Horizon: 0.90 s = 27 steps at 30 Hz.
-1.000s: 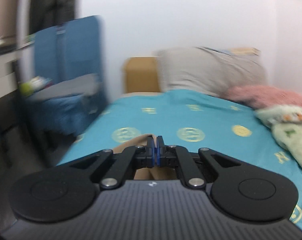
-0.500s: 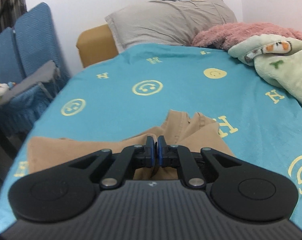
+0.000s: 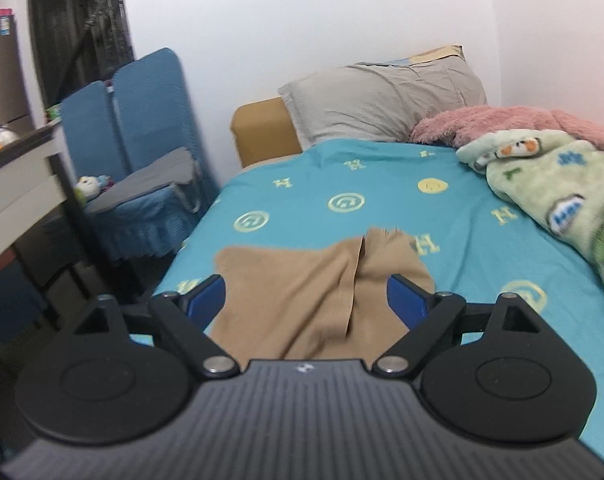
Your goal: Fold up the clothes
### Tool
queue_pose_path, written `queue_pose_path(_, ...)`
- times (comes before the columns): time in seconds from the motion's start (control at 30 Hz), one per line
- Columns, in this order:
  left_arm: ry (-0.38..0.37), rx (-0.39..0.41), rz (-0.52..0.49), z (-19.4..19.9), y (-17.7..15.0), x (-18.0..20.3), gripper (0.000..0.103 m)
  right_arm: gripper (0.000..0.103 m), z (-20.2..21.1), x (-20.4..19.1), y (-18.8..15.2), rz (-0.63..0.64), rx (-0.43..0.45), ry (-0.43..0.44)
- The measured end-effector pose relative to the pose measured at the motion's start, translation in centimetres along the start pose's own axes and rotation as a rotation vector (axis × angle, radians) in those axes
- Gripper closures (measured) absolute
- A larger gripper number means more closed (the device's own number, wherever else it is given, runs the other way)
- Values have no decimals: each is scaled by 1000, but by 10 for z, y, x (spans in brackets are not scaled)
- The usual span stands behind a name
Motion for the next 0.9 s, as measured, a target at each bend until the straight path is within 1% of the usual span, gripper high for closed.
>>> queue_pose_path(0.13,45,-58,-54,13,-10,10,26,14,76,9,-26,-24,16,11)
queue_pose_path(0.2,59,-82,-71,20,-14,13,26,14,107,10,-41,-24,16,24)
queue_pose_path(0.27,75,-110,-79,25,-19,15,26,14,132,13,-54,-10,10,24)
queue_pose_path(0.4,72,-175,-52,34,-31,16,26,14,167,25,-76,-4,21,15)
queue_pose_path(0.53,78,-197,-11,55,-41,16,28,14,181,55,-95,-80,-9,-13)
queue_pose_path(0.57,68,-206,1,60,-43,17,28,14,182,63,-99,-106,-22,-20)
queue_pose_path(0.63,42,-226,26,68,-46,19,30,14,180,77,-104,-157,-48,-39)
queue_pose_path(0.7,45,-280,23,69,-51,24,38,14,177,88,-107,-205,-66,-60)
queue_pose_path(0.77,75,-335,-7,67,-56,28,39,14,172,97,-110,-253,-83,-70)
queue_pose_path(0.83,134,-394,-80,61,-63,34,41,14,167,103,-113,-295,-109,-62)
queue_pose_path(0.9,160,-461,-134,51,-72,39,43,14,164,106,-117,-318,-129,-57)
Point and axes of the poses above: each gripper's, at about its wrist camera, not at the fingertips, and z roughly against the way its jaws point, x to its right, y to its top, the point moved 5 cm from there along -z, roughly the way its jaws point, and after that the axes turned 11 degrees about -y, right-handed, at the moved point
